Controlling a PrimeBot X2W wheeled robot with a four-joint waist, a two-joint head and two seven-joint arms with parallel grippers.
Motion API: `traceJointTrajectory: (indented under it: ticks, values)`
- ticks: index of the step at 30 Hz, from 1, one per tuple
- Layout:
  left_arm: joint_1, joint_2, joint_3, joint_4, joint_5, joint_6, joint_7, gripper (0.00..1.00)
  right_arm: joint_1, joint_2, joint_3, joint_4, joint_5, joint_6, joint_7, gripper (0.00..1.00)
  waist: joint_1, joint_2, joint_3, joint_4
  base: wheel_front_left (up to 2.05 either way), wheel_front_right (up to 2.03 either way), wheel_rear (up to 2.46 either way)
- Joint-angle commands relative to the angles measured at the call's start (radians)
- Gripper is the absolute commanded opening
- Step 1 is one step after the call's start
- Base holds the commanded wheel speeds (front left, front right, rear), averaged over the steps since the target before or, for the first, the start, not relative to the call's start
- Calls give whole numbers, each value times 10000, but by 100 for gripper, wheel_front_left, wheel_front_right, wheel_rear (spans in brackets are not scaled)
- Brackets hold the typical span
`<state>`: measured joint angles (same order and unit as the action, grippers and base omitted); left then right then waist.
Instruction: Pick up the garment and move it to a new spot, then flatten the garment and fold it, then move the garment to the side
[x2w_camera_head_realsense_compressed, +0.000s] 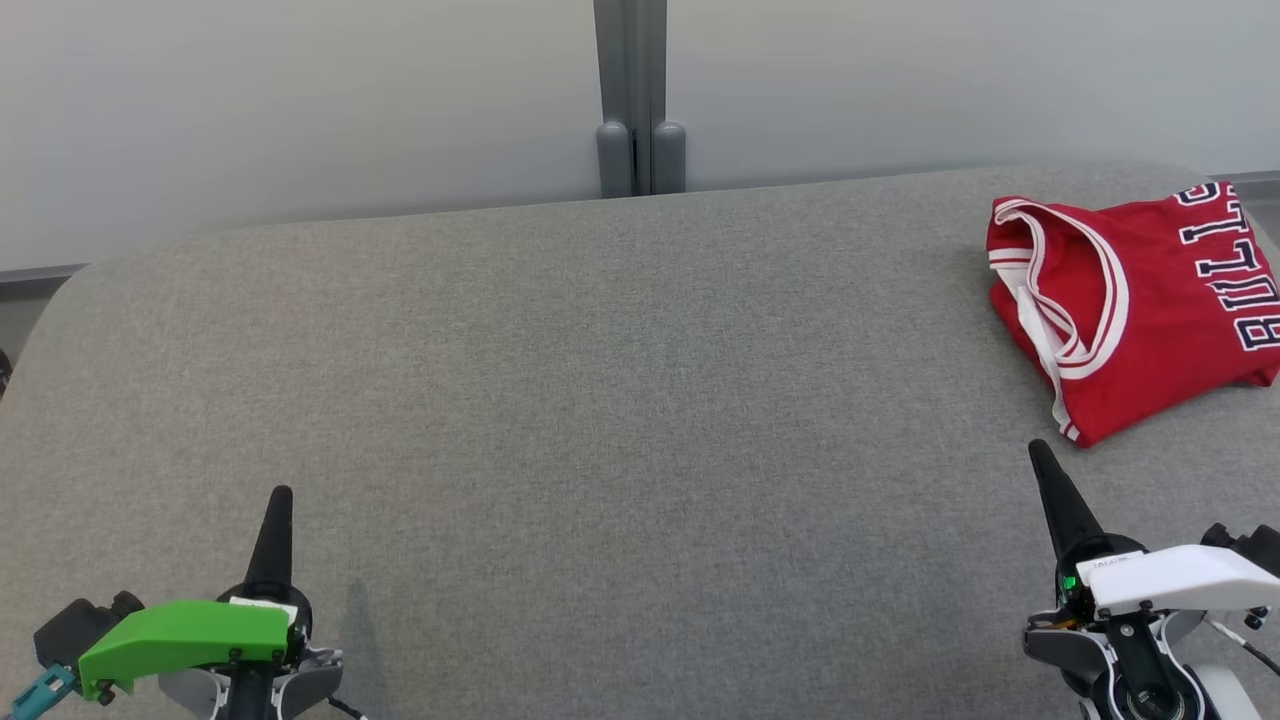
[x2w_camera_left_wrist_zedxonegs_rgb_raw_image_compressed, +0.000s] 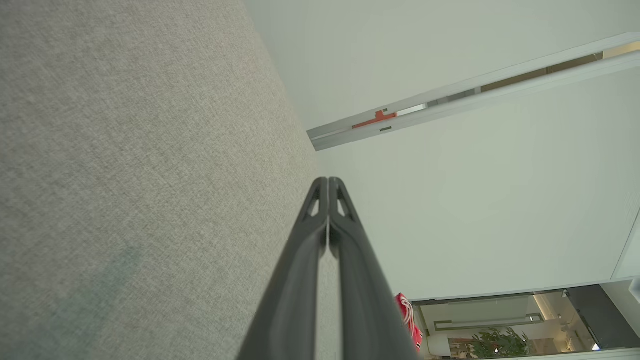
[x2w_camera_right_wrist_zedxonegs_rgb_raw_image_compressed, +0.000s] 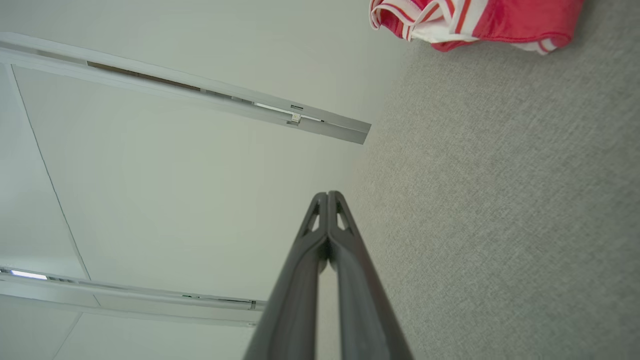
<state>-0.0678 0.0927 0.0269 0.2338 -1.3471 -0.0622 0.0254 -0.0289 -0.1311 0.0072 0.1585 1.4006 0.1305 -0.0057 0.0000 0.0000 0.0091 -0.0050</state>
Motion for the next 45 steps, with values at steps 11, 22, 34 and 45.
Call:
traceJointTrajectory:
  ticks: [11,22,34,45]
  values:
    - [-314,-96,292,-21,-975,-230,267,0,-443,-49,-54,265,1080,5,118,0,0,0,-26,14,0,0,0]
    - [-404,-197,500,-9,-1726,-380,495,0,-637,-47,-74,519,1911,6,209,0,0,0,-52,27,0,0,0]
    - [-490,-300,693,7,-2477,-530,705,0,-820,-42,-95,773,2739,6,293,0,0,0,-79,42,0,0,0]
    - [-523,-332,793,14,-2770,-593,808,0,-884,-32,-109,882,3090,4,312,0,0,0,-93,49,0,0,0]
